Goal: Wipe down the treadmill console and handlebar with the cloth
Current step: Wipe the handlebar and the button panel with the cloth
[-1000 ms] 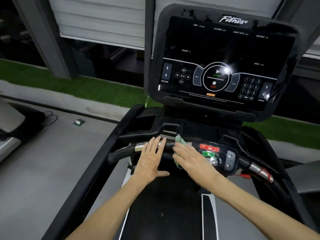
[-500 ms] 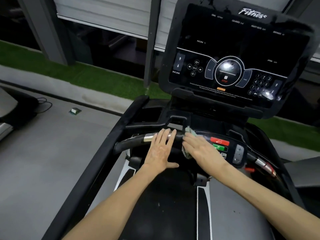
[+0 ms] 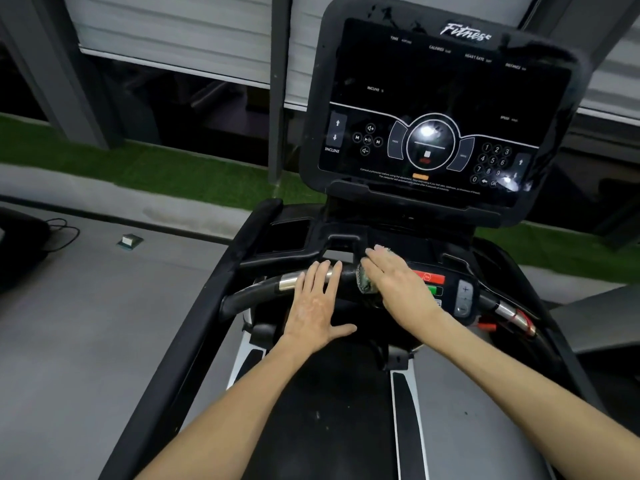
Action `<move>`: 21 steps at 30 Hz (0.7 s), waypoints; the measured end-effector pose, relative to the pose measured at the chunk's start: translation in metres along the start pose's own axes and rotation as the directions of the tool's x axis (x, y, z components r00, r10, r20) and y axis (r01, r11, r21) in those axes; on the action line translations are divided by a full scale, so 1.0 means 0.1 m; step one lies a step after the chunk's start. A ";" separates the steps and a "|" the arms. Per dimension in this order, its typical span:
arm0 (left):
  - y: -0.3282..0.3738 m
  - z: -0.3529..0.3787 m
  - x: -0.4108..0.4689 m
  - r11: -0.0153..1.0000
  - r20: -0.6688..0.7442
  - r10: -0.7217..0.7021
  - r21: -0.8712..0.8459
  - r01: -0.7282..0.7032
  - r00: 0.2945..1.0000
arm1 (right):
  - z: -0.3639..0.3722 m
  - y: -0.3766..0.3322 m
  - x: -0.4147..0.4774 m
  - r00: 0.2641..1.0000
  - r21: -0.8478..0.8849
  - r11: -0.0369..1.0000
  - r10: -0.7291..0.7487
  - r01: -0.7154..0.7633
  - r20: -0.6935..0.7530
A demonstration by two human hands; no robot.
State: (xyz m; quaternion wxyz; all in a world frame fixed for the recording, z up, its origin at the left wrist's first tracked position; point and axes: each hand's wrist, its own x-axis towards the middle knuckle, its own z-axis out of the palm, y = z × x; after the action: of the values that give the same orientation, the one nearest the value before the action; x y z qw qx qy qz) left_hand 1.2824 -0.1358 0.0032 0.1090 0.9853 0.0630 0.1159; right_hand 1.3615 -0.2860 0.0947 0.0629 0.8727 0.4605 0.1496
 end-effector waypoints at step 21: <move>-0.03 -0.04 0.00 0.996 0.003 0.038 -0.086 -0.037 0.999 | 0.16 -0.20 -0.36 0.984 -0.021 0.987 -0.159 0.161 0.075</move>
State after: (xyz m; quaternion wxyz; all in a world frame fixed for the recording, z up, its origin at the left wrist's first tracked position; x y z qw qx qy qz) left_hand 1.2809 -0.1318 0.0059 0.1491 0.9809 0.0392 0.1183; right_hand 1.3312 -0.3039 0.0670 0.1032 0.8368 0.5245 0.1183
